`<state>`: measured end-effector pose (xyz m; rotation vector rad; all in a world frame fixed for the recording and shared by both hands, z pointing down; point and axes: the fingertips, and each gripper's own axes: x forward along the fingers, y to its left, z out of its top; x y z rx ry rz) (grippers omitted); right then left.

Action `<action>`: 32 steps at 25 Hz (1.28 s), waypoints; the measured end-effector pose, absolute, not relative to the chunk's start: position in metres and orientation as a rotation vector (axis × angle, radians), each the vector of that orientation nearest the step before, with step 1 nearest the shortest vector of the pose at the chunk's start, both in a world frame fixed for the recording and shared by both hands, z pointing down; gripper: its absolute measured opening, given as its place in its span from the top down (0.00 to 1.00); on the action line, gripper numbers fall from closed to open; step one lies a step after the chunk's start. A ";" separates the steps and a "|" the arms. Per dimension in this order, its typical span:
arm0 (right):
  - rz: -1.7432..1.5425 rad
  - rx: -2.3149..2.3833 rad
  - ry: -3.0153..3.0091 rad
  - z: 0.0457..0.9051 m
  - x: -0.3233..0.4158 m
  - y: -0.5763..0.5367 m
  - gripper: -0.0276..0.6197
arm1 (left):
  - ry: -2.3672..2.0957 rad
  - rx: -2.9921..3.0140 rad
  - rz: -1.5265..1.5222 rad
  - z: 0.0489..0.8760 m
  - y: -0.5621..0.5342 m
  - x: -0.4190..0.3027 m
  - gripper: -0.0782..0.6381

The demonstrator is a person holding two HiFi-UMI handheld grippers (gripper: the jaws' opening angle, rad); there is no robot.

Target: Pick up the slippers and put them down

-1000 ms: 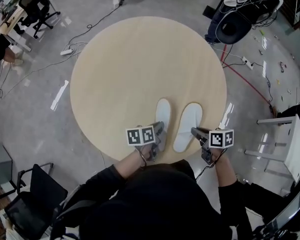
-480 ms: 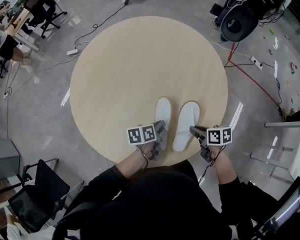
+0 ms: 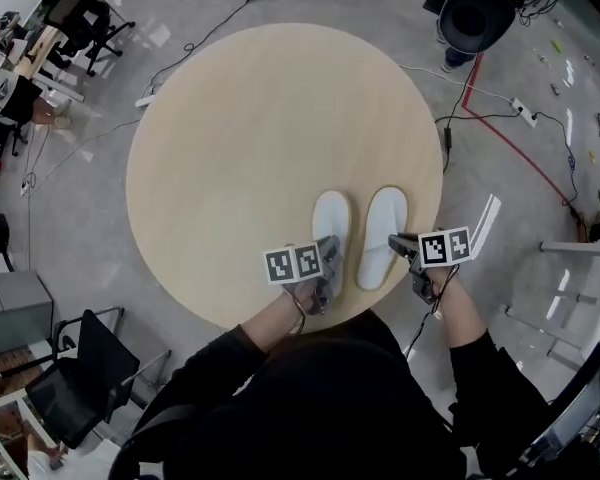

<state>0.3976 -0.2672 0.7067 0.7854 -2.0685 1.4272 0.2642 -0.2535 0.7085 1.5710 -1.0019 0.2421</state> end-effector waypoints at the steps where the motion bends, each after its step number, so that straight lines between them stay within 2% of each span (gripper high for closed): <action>1: 1.427 0.779 -2.061 0.710 0.405 -0.271 0.91 | -1.005 1.572 0.245 0.711 -0.258 0.274 0.84; 9: 1.394 0.724 -2.017 0.732 0.443 -0.294 0.91 | -0.980 1.649 0.336 0.728 -0.295 0.331 0.84; 24: 1.318 0.777 -2.045 0.734 0.457 -0.309 0.91 | -1.009 1.693 0.393 0.731 -0.304 0.347 0.84; 25: 1.308 0.786 -2.050 0.733 0.457 -0.309 0.88 | -1.015 1.693 0.402 0.730 -0.302 0.346 0.84; 27: 1.317 0.820 -2.066 0.730 0.459 -0.310 0.70 | -1.037 1.681 0.408 0.727 -0.299 0.342 0.83; 30: 1.358 0.936 -2.103 0.718 0.466 -0.312 0.67 | -1.062 1.671 0.399 0.721 -0.290 0.334 0.69; 32: 1.386 1.061 -2.132 0.708 0.475 -0.312 0.67 | -1.061 1.671 0.380 0.715 -0.281 0.325 0.67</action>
